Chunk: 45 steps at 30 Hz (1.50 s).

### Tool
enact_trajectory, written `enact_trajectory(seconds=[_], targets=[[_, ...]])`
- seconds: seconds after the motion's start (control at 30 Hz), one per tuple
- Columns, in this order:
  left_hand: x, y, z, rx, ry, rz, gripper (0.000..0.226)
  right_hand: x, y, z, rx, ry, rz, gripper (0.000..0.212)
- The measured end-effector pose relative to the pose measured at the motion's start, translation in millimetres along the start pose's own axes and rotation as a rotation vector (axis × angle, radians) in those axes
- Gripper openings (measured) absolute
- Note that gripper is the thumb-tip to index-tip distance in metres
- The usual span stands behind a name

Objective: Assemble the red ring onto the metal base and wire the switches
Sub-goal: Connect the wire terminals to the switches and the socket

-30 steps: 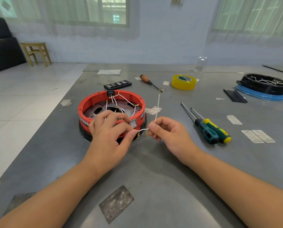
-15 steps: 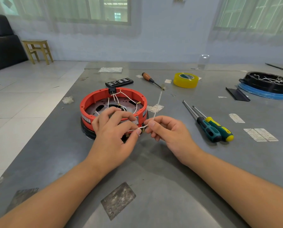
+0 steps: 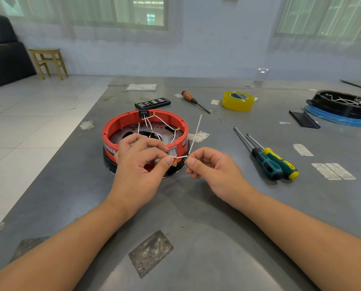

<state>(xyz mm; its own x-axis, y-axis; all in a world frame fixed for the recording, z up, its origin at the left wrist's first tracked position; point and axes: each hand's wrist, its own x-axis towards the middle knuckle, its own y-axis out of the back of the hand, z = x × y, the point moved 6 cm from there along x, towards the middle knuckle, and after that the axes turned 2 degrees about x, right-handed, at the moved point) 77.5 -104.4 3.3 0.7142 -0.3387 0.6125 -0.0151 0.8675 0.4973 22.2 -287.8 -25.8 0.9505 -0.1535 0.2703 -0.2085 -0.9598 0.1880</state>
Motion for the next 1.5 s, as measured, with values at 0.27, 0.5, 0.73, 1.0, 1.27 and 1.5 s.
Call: enact_trajectory(seconds=[0.27, 0.5, 0.73, 1.0, 1.27, 1.5], targets=[[-3.1, -5.6, 0.8, 0.084, -0.026, -0.028, 0.029, -2.1, 1.2, 1.8, -0.131, 0.034, 0.055, 0.008], [-5.1, -6.6, 5.8, 0.135, -0.103, -0.032, 0.015, -3.3, -2.0, 1.0, -0.171, 0.056, 0.050, 0.007], [-4.0, -4.2, 4.2, 0.048, -0.047, 0.006, 0.013, -3.3, -6.3, -3.3, -0.187, 0.063, 0.046, 0.009], [-3.9, -1.9, -0.1, 0.011, -0.030, 0.016, 0.008, -6.9, -11.7, -6.5, -0.221, 0.058, 0.047, 0.008], [-4.8, -6.5, 5.8, 0.135, -0.129, -0.041, 0.015, -10.0, -11.4, -10.0, -0.151, 0.099, 0.032, 0.005], [-3.6, -3.7, -0.3, 0.150, -0.138, -0.031, 0.022, -4.6, 0.8, -6.6, -0.064, 0.058, 0.111, 0.006]])
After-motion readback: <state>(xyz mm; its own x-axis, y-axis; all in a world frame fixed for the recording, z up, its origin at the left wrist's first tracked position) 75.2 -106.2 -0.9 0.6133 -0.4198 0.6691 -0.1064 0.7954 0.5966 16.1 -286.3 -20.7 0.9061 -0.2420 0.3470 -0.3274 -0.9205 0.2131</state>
